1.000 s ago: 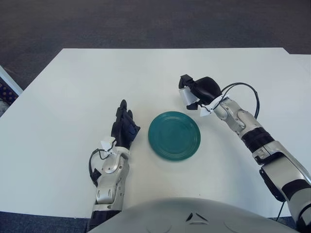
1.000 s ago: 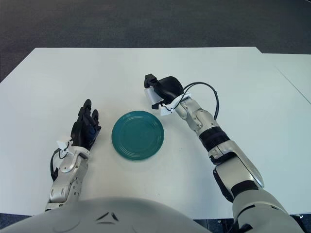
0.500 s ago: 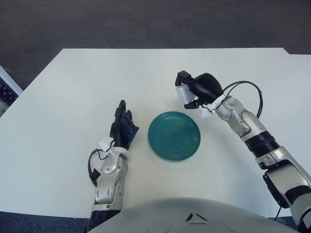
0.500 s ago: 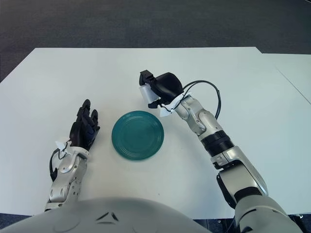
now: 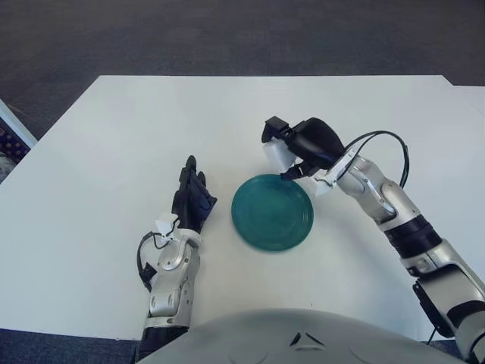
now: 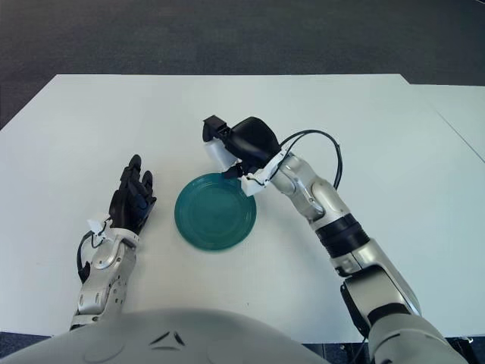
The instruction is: Put the charger into the plate.
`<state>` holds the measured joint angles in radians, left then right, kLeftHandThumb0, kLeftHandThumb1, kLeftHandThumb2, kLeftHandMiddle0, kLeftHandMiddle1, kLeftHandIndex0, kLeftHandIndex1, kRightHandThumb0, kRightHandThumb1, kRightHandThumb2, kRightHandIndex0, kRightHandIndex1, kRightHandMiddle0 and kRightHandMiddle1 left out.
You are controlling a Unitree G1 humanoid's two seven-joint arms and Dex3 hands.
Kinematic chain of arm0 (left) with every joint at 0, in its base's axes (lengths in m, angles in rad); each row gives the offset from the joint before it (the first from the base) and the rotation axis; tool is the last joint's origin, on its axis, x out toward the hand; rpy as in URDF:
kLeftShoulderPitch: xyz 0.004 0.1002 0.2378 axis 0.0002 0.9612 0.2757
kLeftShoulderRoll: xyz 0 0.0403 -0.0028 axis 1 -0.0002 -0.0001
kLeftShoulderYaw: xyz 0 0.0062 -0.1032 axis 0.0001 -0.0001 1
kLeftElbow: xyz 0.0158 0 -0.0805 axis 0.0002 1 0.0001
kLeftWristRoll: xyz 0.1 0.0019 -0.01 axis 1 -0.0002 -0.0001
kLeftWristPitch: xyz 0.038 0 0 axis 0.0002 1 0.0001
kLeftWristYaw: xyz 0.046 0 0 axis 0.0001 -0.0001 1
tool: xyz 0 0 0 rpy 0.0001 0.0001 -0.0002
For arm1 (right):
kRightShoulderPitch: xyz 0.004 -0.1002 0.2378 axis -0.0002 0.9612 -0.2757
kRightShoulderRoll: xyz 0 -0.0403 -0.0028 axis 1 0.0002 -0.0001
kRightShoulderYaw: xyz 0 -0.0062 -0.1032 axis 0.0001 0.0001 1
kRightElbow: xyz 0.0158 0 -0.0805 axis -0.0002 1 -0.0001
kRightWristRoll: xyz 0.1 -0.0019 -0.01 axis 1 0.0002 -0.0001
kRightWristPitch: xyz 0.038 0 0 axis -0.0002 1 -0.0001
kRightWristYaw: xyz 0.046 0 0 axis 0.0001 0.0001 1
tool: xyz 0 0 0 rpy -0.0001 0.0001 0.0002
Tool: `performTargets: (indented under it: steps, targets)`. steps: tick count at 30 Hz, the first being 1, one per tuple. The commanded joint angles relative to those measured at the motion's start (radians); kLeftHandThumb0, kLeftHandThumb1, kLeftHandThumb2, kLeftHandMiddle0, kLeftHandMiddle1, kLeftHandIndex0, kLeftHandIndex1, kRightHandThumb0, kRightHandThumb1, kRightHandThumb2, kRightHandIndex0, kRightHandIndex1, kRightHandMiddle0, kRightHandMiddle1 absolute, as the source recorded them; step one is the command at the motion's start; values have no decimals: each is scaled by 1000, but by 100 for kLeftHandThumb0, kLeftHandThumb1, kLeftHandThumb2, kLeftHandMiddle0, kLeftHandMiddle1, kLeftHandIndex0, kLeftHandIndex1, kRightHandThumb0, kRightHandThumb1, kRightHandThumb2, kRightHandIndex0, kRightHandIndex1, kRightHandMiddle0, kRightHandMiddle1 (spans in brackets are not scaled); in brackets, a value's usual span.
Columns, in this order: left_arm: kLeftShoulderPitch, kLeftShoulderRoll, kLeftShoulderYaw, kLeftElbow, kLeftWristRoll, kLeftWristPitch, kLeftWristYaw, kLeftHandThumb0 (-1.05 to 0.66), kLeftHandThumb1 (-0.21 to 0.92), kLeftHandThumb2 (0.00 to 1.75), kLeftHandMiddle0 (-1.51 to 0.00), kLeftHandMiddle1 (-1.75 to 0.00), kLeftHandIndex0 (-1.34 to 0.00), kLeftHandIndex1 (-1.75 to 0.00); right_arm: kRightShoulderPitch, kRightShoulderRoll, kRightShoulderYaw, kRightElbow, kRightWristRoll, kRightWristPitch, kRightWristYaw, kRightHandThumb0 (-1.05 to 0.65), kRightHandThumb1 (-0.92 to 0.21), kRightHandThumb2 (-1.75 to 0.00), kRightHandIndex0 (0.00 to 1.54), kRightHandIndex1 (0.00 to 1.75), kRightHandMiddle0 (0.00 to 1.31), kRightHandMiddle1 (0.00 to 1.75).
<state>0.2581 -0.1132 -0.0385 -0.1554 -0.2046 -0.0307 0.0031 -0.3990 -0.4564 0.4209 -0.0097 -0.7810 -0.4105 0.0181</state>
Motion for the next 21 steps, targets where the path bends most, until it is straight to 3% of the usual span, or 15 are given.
performTargets:
  steps: [1,7,13,21]
  targets:
    - [-14,3,3,5,6,-11,-12,-105,92,105,0,0,0,0,30,4,6,-36,15,-7,33,-47,-31,-132,113,175,61,175]
    - [-4,7,-7,-5,25,-16,-18,-105,92,104,0,0,0,0,53,14,25,-49,-12,-26,48,-48,-29,-134,113,175,63,175]
    - [1,22,-18,-10,42,-21,-40,-105,92,104,0,0,0,0,8,-41,80,-59,-101,-81,139,-48,-27,-136,113,175,64,175]
    - [1,25,-23,-7,66,-31,-41,-105,92,104,0,0,0,0,1,-53,108,-21,-141,-129,164,-49,-26,-138,113,175,65,175]
